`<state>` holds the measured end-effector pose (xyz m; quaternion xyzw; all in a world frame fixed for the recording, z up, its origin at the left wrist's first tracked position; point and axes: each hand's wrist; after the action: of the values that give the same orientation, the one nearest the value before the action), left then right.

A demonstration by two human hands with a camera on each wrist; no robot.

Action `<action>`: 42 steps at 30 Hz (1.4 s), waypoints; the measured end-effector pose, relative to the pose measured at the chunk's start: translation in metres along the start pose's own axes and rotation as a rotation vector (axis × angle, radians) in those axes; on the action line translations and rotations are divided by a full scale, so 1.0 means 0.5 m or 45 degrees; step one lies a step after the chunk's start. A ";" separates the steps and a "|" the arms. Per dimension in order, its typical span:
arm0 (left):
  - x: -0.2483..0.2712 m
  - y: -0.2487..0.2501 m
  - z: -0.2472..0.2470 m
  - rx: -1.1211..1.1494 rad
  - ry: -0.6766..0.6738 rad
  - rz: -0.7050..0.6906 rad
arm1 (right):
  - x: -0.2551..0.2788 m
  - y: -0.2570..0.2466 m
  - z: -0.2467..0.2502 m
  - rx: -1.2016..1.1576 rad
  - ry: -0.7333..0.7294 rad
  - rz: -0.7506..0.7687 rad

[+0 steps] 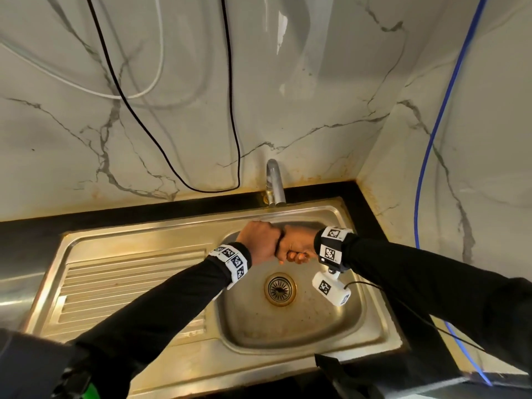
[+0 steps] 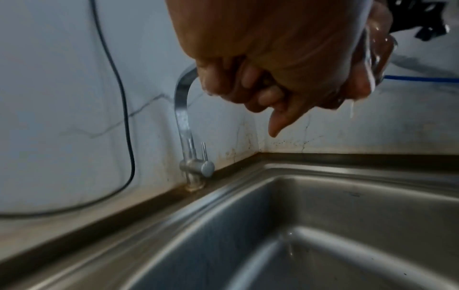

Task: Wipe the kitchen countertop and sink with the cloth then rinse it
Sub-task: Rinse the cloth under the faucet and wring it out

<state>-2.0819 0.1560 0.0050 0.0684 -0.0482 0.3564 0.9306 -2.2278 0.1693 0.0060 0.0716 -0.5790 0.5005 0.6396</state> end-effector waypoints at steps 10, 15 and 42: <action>0.020 0.027 -0.088 0.634 -0.102 0.456 | -0.049 0.021 -0.061 0.934 0.521 0.305; 0.028 0.052 -0.107 0.750 -0.155 0.556 | -0.043 0.047 -0.079 1.195 0.612 0.441; -0.006 0.077 -0.031 1.271 0.087 0.700 | 0.058 0.033 0.017 1.647 0.806 0.561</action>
<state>-2.1091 0.1848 -0.0069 0.4732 0.1400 0.5671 0.6595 -2.2503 0.1880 0.0243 0.1682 0.0409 0.8538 0.4909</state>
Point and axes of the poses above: each hand's wrist, its own x-axis away from the middle knuckle, its own z-axis out of the back of the hand, y = z × x, and after that the axes turned 6 degrees about x, right-handed
